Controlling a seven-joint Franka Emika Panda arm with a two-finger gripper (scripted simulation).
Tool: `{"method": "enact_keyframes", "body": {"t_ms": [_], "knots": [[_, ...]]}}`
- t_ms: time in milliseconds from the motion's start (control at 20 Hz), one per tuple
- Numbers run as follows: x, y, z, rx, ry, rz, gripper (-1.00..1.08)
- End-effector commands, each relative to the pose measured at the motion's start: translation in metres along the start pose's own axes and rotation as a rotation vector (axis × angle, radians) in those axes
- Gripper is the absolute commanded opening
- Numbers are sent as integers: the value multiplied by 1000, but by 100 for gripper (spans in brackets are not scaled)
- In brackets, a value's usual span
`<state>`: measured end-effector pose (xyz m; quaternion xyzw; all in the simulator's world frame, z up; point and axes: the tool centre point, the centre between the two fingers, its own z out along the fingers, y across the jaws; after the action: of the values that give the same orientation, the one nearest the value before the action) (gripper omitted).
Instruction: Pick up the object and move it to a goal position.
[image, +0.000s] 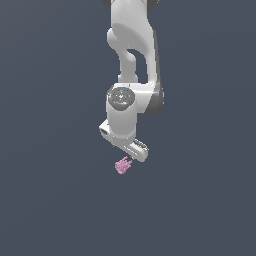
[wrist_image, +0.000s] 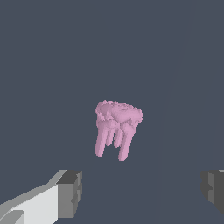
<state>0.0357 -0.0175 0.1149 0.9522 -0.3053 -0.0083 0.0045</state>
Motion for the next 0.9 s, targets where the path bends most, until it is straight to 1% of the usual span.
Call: {"method": "enact_keyframes", "body": {"t_ms": [0,400,600,850], "knots": [[6,-3,6,4,2,74,100],[18,-11,20,12,8,243,100],[22,-13,24,14,10,291,100],[23,-14,26,15,11,317,100]]}}
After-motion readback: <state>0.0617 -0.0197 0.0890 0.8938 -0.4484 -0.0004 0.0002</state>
